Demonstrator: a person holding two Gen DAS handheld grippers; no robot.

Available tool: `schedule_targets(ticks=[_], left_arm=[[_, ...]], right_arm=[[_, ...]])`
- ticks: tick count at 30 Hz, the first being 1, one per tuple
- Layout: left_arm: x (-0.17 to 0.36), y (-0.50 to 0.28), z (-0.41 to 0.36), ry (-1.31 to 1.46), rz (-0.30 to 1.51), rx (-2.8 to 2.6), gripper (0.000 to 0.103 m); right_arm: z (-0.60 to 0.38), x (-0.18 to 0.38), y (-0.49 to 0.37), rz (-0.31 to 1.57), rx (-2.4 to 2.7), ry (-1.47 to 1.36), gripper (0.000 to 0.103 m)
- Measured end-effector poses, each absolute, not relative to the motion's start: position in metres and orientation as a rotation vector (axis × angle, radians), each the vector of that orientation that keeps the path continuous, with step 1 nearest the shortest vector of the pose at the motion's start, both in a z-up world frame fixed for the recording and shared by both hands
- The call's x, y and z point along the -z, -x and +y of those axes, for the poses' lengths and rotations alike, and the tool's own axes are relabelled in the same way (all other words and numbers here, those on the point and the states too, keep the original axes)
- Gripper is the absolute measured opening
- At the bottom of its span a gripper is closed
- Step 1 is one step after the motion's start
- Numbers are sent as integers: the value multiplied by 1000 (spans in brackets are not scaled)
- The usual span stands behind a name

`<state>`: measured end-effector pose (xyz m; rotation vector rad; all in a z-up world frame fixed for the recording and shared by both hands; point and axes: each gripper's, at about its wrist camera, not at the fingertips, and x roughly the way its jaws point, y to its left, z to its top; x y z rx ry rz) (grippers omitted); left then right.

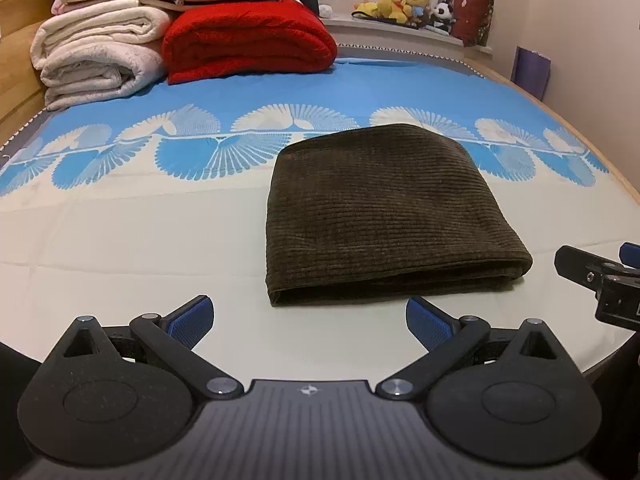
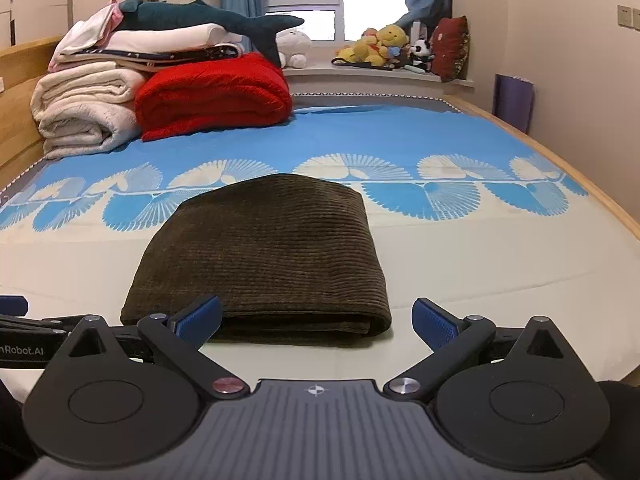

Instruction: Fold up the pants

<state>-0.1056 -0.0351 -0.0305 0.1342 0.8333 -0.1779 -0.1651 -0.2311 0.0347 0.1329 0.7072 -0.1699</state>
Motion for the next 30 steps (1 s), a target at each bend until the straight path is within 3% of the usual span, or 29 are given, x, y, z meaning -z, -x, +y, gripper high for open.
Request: schedule_targets(ticks=[30], left_arm=[[46, 91, -47, -129, 854, 187, 102]], right_arm=[[-231, -23, 150, 738, 145, -129, 101]])
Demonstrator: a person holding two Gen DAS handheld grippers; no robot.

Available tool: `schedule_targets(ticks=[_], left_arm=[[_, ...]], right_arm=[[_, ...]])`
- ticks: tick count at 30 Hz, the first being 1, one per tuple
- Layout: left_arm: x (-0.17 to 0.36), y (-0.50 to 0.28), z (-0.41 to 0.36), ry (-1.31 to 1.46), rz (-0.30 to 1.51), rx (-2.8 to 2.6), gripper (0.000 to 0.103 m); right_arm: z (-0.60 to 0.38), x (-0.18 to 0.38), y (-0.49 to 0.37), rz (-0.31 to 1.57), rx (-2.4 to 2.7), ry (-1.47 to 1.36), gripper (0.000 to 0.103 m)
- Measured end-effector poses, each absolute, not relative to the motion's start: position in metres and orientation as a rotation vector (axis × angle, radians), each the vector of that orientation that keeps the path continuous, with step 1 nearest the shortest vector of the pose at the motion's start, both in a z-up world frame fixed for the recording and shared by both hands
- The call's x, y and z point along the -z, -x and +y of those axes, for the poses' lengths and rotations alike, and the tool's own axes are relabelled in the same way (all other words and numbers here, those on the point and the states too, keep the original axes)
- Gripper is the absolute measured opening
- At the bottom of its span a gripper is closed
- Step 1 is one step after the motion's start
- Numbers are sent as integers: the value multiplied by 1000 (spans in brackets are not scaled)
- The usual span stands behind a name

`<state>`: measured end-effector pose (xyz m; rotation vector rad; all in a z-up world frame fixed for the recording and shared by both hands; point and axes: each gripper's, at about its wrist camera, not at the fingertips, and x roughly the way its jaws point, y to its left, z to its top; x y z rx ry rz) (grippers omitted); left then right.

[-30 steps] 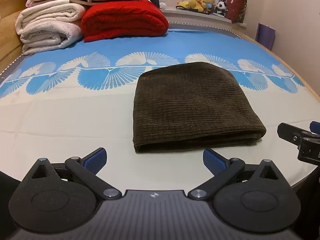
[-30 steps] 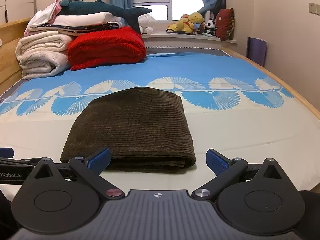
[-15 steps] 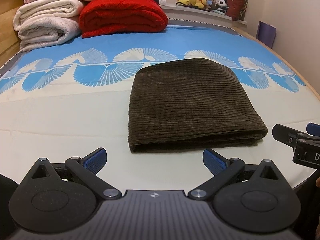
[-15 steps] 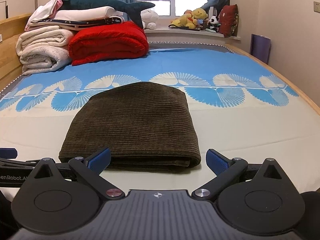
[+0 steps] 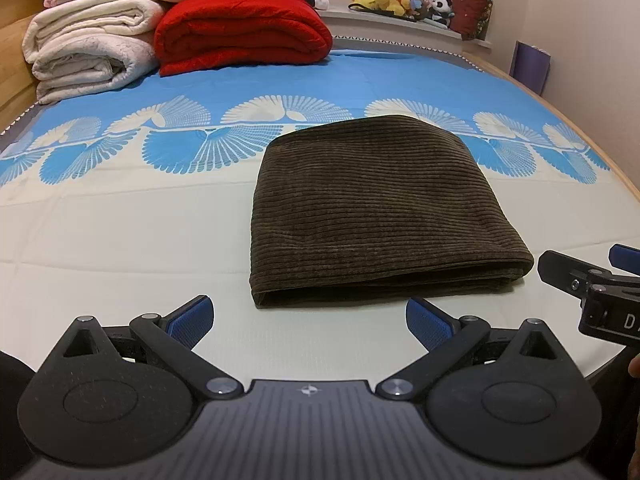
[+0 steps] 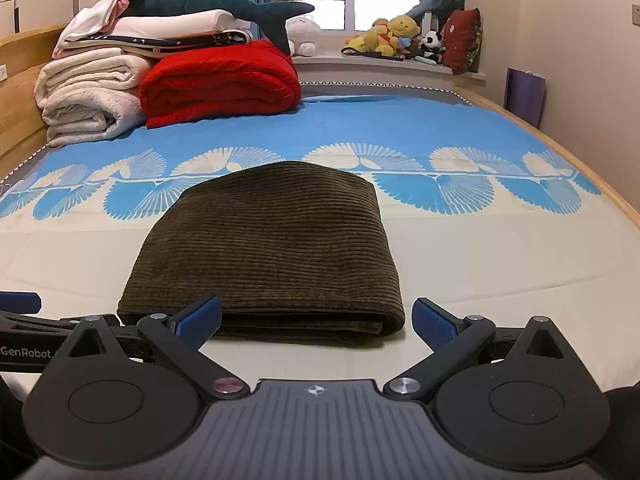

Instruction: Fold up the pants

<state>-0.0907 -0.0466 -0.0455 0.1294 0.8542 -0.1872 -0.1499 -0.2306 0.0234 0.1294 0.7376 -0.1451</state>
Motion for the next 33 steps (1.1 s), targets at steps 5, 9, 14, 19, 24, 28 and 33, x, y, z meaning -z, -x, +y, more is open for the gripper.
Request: schedule_targets(ticks=[5, 9, 14, 19, 24, 28, 33], left_arm=[[46, 91, -47, -129, 853, 186, 102], [46, 91, -47, -128, 852, 187, 102], [45, 91, -48, -129, 850, 188, 102], [45, 91, -48, -128, 849, 187, 102], [45, 91, -48, -129, 849, 187, 102], [45, 91, -48, -128, 848, 186, 102], [45, 91, -49, -129, 847, 187, 102]], right_arm=[[-230, -24, 151, 736, 138, -125, 101], [-231, -25, 152, 734, 134, -121, 101], [-231, -25, 152, 733, 133, -120, 101], [-231, -25, 152, 733, 133, -120, 101], [-231, -25, 152, 733, 133, -120, 101], [-230, -25, 152, 733, 134, -120, 101], [-230, -25, 152, 733, 134, -120, 101]])
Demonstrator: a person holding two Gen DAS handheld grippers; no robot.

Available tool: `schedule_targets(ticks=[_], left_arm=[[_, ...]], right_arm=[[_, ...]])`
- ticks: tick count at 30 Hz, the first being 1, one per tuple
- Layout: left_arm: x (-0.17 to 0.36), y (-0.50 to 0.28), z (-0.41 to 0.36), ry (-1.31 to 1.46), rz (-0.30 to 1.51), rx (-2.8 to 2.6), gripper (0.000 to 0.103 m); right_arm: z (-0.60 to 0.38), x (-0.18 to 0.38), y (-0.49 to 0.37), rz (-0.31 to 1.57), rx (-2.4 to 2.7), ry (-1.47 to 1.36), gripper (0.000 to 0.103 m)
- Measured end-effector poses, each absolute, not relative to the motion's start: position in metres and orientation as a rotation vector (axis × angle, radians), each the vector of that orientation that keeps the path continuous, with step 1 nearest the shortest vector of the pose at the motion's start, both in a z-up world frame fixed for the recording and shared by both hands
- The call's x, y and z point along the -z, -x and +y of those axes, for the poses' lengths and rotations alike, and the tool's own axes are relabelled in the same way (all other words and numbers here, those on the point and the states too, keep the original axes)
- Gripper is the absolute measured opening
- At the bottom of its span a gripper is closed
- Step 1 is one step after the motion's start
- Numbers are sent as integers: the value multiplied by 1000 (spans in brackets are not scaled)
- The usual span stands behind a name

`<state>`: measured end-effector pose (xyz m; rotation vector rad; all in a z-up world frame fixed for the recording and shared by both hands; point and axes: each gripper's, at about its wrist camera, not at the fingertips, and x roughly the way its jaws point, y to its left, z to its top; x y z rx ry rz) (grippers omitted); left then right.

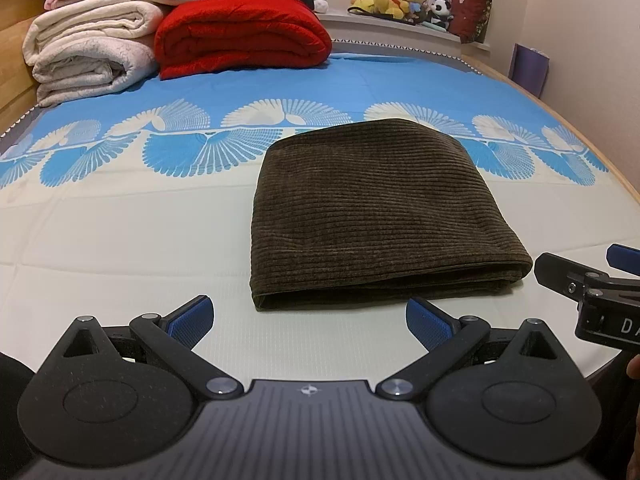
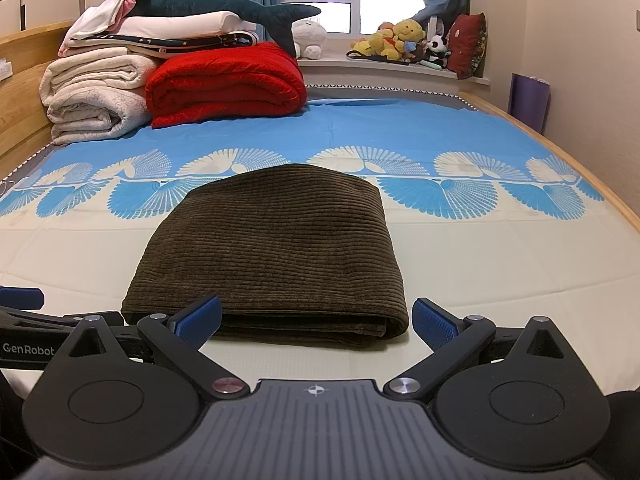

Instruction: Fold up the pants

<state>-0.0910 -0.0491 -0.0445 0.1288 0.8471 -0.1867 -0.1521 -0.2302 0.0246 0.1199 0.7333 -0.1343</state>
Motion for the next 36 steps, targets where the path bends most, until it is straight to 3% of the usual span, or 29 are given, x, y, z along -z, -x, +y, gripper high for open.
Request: schedule_targets(ticks=[36], left_arm=[[43, 91, -47, -134, 838, 197, 102]], right_arm=[[-230, -27, 153, 728, 131, -115, 101]])
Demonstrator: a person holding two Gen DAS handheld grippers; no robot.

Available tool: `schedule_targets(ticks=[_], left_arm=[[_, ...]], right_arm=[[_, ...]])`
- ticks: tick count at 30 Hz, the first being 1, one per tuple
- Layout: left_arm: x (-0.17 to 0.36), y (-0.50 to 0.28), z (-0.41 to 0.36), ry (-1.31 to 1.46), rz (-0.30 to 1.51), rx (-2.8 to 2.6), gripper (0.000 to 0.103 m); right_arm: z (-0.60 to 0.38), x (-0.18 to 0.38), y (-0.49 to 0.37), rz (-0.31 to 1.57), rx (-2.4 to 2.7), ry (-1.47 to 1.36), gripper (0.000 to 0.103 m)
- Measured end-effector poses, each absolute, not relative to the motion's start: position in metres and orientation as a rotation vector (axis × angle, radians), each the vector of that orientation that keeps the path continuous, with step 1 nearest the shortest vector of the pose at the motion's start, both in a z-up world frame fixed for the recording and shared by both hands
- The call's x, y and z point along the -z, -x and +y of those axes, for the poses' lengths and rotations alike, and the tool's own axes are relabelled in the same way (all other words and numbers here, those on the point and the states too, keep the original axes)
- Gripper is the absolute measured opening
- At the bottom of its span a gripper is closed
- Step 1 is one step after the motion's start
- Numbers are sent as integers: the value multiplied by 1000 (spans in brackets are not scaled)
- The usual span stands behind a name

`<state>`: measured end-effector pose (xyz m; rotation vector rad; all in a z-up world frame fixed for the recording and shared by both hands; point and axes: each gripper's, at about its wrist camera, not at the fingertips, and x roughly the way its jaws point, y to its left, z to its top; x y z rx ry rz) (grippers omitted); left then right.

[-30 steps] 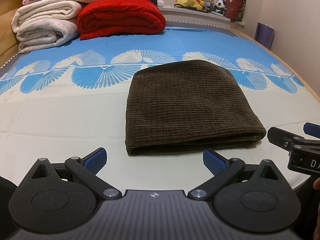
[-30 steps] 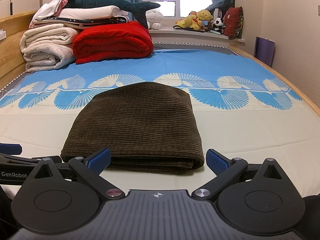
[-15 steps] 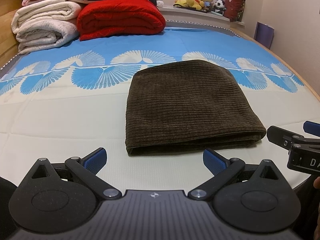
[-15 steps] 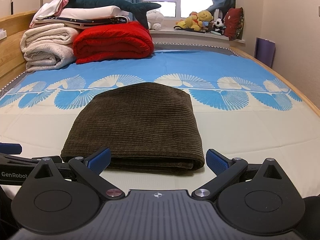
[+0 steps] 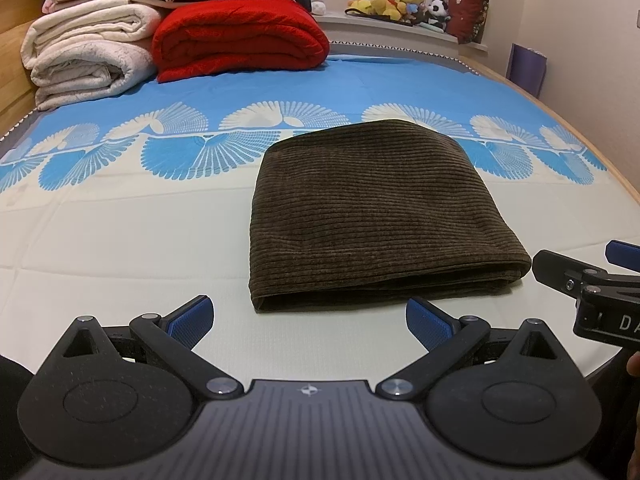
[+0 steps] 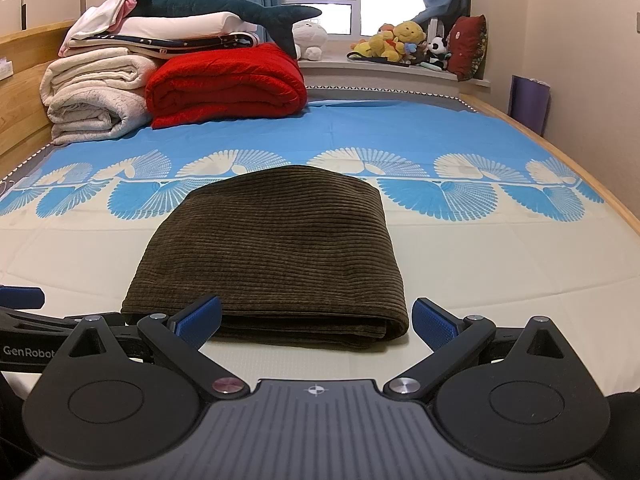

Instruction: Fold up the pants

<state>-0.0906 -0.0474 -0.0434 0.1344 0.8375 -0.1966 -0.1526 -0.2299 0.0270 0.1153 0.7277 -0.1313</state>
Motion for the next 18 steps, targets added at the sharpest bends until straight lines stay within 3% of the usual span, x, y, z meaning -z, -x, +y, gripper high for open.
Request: schedule_targets(ticks=[18], left_arm=[[44, 92, -48, -142, 827, 203, 102]], right_arm=[[-230, -27, 152, 727, 131, -117, 101]])
